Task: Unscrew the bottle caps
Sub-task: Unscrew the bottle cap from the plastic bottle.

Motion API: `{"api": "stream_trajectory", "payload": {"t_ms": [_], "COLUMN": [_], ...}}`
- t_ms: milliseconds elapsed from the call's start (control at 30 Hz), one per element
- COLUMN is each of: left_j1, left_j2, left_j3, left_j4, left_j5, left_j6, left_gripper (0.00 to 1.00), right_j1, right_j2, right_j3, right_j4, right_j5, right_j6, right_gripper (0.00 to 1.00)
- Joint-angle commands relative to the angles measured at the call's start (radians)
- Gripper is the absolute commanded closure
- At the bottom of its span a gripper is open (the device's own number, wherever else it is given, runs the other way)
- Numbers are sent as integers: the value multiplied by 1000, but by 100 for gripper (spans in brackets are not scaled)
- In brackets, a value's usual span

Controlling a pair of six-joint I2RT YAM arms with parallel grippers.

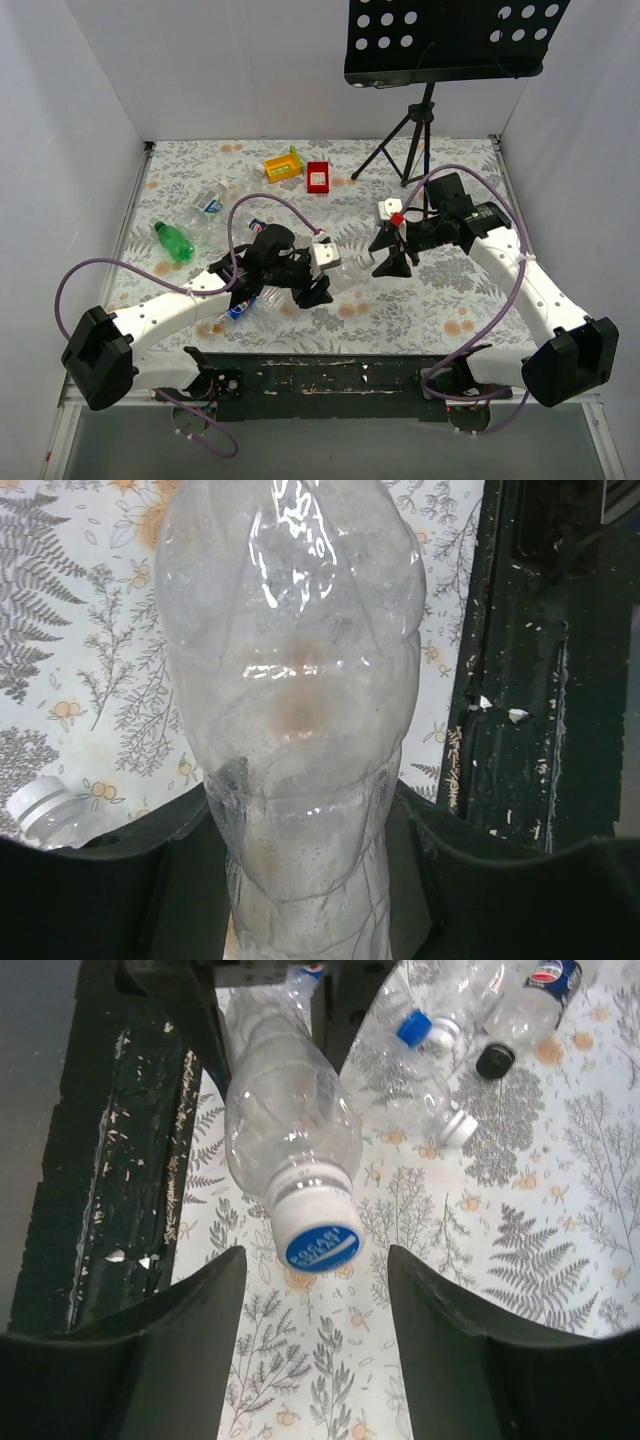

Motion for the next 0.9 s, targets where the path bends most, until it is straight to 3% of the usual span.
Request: {"api": "stream_trajectory", "payload": {"t_ms": [0, 100, 233, 667, 867], "left_j1": [8, 8, 9, 0, -52], "left_j2": [-59, -67, -88, -131, -107], "left_j3": [11, 11, 5, 10, 39], "left_j4": [10, -7, -24, -41, -36], "left_j5": [-65, -80, -99, -187, -281], "left_j6": [29, 35, 40, 58, 84], "left_gripper": [96, 96, 96, 97, 97], "right_j1": [-6, -15, -47, -143, -187], "right_j2": [4, 11, 28, -51, -39], "right_j3": [40, 76, 133, 75, 49], "right_j4": [29, 17, -74, -103, 6], "right_j5": [56, 87, 79, 26, -86], "right_j6": [153, 215, 213, 255, 477], "right_gripper": [27, 18, 16, 15, 17]}}
